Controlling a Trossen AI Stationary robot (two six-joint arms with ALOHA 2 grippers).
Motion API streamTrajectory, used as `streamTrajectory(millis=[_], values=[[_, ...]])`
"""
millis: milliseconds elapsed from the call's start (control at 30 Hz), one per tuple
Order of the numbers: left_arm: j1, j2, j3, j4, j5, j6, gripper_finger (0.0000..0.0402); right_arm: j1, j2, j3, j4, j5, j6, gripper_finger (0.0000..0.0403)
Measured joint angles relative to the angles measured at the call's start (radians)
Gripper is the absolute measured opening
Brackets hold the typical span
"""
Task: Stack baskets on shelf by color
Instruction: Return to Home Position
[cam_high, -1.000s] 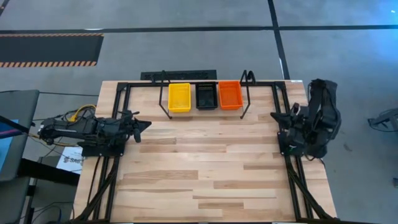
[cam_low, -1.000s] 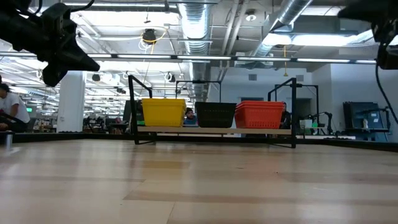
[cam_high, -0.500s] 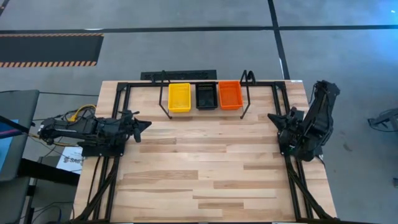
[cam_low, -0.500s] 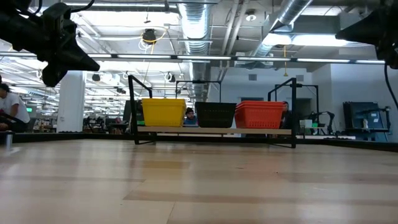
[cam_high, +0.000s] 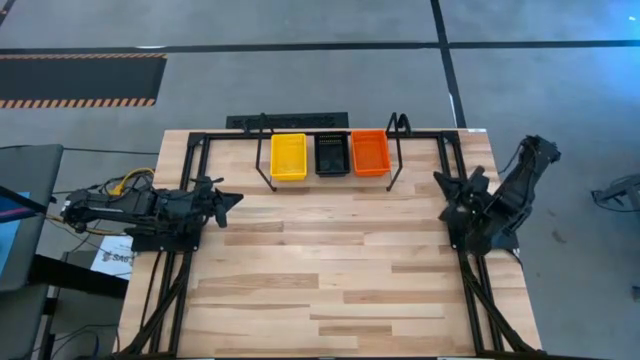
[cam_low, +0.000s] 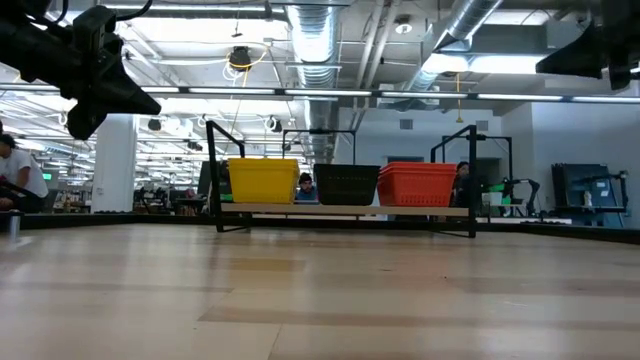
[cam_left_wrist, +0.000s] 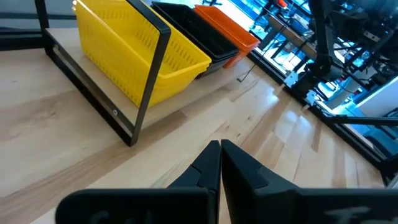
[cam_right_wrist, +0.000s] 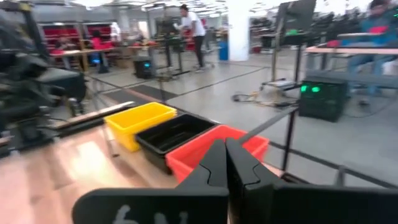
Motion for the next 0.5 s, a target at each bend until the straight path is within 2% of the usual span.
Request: streamTrajectory(millis=[167,367,500], values=[[0.000,0.000,0.000,-0.001,-0.007,0.003,0.0000,-0.052,-0.002,0.000,-0.056,0.000,-0.002,0.0002],[0.000,0.000,0.000,-0.015,-0.025,0.005,0.0000,-0.038,-0.005,0.000,-0.172,0.000,0.024,0.0002],[0.000,0.000,0.000,-0.015,-0.025,0.005,0.0000,-0.004,-0.058,0.027,-0.172,0.000,-0.067,0.0002]])
